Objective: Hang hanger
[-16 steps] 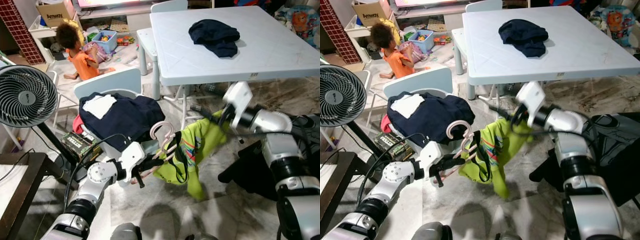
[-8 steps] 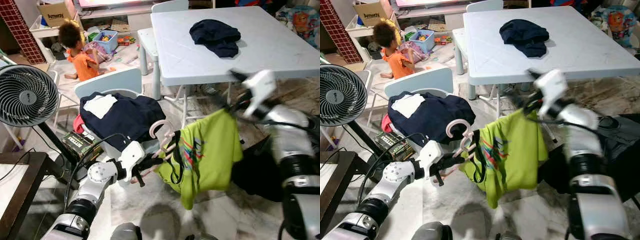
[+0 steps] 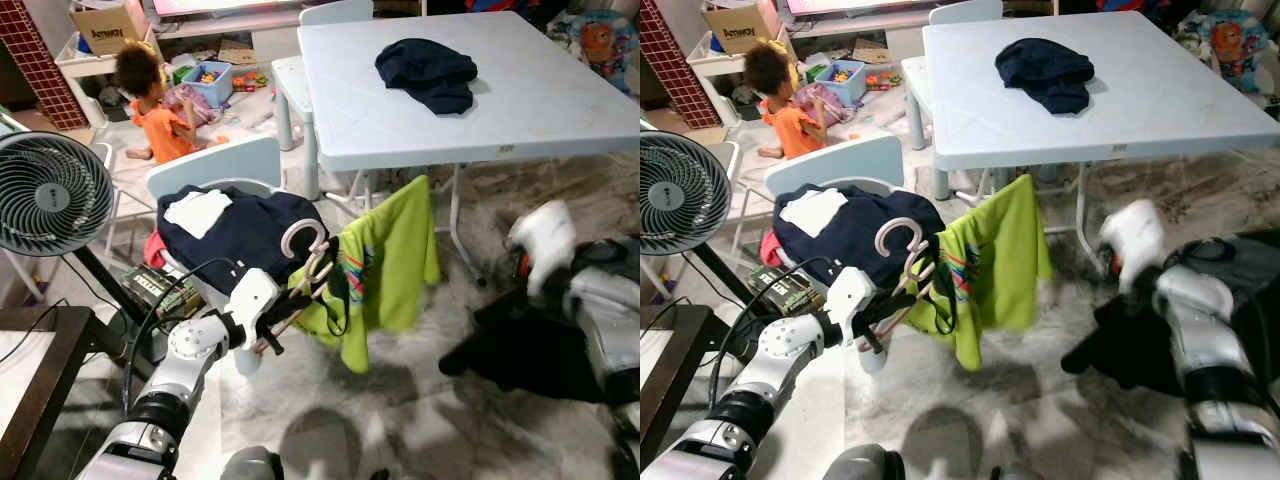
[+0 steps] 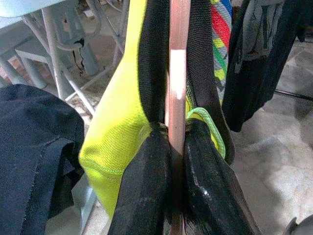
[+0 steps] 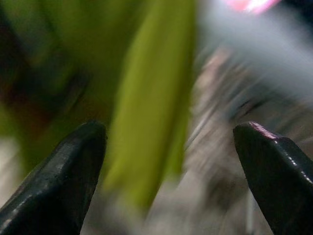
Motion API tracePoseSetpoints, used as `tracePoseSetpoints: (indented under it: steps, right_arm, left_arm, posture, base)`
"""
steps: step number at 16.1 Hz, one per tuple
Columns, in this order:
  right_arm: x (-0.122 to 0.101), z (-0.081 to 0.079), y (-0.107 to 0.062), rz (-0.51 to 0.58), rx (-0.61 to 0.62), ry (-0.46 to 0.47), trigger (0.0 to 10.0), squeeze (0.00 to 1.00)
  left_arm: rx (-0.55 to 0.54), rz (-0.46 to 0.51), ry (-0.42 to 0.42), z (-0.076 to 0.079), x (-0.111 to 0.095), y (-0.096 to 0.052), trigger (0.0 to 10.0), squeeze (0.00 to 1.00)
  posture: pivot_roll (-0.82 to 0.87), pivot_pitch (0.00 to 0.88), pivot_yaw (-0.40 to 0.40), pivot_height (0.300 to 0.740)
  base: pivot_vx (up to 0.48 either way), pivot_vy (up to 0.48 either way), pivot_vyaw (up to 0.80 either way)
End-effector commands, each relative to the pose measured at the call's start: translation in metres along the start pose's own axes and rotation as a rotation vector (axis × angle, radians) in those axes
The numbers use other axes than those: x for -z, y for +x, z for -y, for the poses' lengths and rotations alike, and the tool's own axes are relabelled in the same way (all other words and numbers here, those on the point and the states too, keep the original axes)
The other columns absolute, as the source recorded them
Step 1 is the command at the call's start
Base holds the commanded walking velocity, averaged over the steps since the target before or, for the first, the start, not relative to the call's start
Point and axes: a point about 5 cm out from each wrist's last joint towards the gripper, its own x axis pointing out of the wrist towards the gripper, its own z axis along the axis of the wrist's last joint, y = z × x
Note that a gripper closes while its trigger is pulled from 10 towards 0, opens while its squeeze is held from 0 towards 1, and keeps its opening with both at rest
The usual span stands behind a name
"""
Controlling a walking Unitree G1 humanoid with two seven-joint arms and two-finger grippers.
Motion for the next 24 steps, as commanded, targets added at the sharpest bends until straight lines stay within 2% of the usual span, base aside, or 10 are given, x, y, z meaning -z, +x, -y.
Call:
tracePoseSetpoints:
  steps: [1,6,9,12,14,15,16,17,18,24]
  right_arm:
    - [0.012,-0.011,-0.003,-0.105,-0.13,0.013,10.0,0.0]
    - [0.008,-0.053,0.011,-0.061,-0.316,0.1,10.0,0.0]
    - [-0.001,-0.072,0.03,0.008,-0.272,0.185,10.0,0.0]
    - [-0.001,-0.077,0.039,0.011,-0.197,0.239,10.0,0.0]
    - [-0.008,-0.096,0.048,0.029,-0.241,0.276,10.0,0.0]
    - [-0.01,-0.096,0.05,0.03,-0.222,0.289,4.6,0.0]
    - [-0.011,-0.095,0.052,0.03,-0.201,0.307,0.7,0.0]
    - [-0.014,-0.094,0.057,0.042,-0.181,0.325,0.0,0.0]
    - [-0.019,-0.093,0.061,0.058,-0.15,0.357,0.0,0.0]
    - [-0.016,-0.085,0.066,0.051,-0.01,0.363,0.0,0.0]
  left_arm:
    - [0.003,0.022,0.029,-0.006,-0.009,0.001,0.0,0.0]
    - [0.048,0.024,0.044,0.003,-0.01,0.006,0.0,0.0]
    - [0.088,0.025,0.034,0.011,-0.009,0.011,0.0,0.0]
    - [0.102,0.028,0.039,0.015,-0.01,0.015,0.0,0.0]
    - [0.133,0.031,0.047,0.023,-0.011,0.021,0.0,0.0]
    - [0.141,0.027,0.053,0.024,-0.011,0.022,0.0,0.0]
    - [0.143,0.025,0.056,0.024,-0.011,0.022,0.0,0.0]
    - [0.145,0.025,0.055,0.024,-0.011,0.022,0.0,0.0]
    - [0.146,0.026,0.054,0.025,-0.011,0.023,0.0,0.0]
    - [0.175,0.026,0.045,0.028,-0.01,0.022,0.0,0.0]
  posture:
    - [-0.07,0.0,0.04,0.74]
    - [-0.07,0.0,0.041,0.74]
    - [-0.07,0.0,0.045,0.74]
    - [-0.07,0.0,0.045,0.74]
    - [-0.07,0.0,0.049,0.74]
    - [-0.08,0.0,0.051,0.74]
    - [-0.08,0.0,0.05,0.74]
    - [-0.08,0.0,0.051,0.74]
    - [-0.07,0.0,0.052,0.74]
    - [-0.07,0.0,0.055,0.74]
  base:
    - [0.0,0.0,0.0]
    - [0.0,0.0,0.0]
    - [0.0,0.0,0.0]
    - [0.0,0.0,0.0]
    - [0.0,0.0,0.0]
    - [0.0,0.0,0.0]
    - [0.0,0.0,0.0]
    - [0.0,0.0,0.0]
    - [0.0,0.0,0.0]
    - [0.0,0.0,0.0]
